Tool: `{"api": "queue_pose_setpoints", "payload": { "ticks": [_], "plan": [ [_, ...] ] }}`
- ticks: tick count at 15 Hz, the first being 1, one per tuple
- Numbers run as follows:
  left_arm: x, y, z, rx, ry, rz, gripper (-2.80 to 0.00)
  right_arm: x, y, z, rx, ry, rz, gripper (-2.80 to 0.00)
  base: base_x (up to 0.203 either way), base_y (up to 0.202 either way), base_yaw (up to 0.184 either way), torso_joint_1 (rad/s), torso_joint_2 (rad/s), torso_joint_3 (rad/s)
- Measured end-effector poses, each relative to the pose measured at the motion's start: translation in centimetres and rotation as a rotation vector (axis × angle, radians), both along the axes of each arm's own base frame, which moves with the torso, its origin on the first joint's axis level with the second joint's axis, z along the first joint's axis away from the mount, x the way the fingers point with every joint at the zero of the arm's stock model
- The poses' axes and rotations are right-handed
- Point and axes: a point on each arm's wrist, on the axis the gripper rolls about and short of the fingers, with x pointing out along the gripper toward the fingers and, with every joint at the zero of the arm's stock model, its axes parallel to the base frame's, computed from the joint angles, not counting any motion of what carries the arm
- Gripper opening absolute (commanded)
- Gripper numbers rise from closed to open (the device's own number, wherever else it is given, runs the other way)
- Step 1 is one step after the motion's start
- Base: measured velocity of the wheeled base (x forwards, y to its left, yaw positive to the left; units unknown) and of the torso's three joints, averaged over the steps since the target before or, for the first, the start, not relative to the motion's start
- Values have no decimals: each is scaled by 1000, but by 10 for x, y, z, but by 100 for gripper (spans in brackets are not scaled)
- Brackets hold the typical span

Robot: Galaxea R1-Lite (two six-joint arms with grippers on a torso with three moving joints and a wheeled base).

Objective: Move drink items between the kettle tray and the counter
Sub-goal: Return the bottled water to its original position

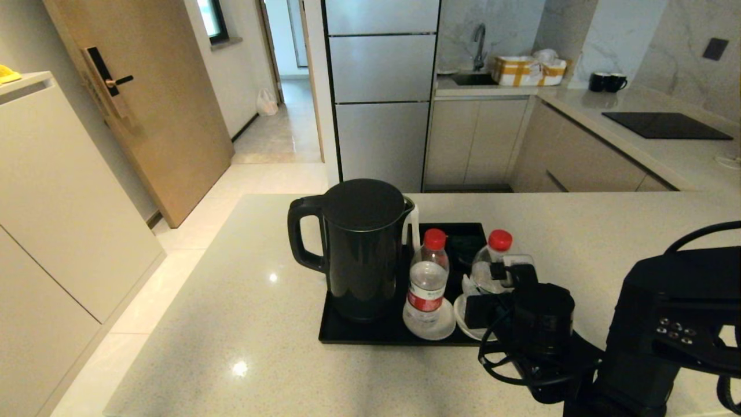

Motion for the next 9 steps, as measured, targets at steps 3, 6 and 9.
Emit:
{"api": "queue_pose_setpoints", "payload": {
  "ticks": [3, 6, 9],
  "plan": [
    [0, 0, 0, 0, 0, 1, -280, 0, -1, -2, -10, 5, -19, 0, 0, 0, 0, 0, 0, 0],
    [0, 0, 0, 0, 0, 0, -280, 0, -2, -4, -13, 14, -20, 0, 0, 0, 0, 0, 0, 0],
    [0, 0, 0, 0, 0, 0, -280, -1, -1, -3, -11, 10, -17, 0, 0, 0, 0, 0, 0, 0]
  ]
}}
